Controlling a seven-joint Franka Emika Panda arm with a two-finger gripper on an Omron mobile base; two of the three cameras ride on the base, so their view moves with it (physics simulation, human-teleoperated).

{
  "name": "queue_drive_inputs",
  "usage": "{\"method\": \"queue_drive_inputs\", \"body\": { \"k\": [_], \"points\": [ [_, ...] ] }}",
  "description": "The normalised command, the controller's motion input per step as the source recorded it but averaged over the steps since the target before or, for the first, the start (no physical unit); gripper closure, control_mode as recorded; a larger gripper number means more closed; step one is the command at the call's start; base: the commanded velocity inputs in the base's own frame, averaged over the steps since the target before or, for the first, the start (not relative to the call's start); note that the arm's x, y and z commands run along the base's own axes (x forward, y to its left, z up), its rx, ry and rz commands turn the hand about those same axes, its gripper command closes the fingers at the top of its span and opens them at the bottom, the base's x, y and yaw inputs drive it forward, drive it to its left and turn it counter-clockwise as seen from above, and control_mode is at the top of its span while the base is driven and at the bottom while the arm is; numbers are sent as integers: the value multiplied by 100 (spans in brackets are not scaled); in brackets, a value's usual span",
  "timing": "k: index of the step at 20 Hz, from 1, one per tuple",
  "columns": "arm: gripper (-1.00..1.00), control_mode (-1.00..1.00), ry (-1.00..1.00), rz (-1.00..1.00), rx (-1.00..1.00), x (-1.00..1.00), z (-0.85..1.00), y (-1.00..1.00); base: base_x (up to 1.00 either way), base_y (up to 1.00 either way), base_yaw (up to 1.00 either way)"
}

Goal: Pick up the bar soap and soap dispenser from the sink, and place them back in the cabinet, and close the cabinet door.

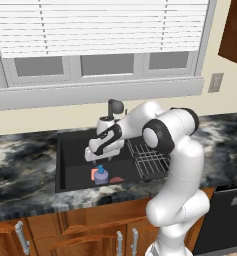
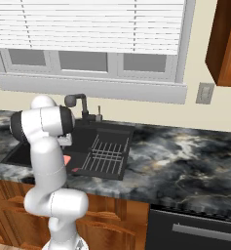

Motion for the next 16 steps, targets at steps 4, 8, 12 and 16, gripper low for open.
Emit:
{"method": "queue_drive_inputs", "body": {
  "k": [4,8,12,16],
  "points": [
    [-100,-100,0,0,0,0,-15,10,0,0,0],
    [-100,-100,0,0,0,0,-7,12,0,0,0],
    [-100,-100,0,0,0,0,0,0,0,0,0],
    [-100,-100,0,0,0,0,0,0,0,0,0]
  ]
}}
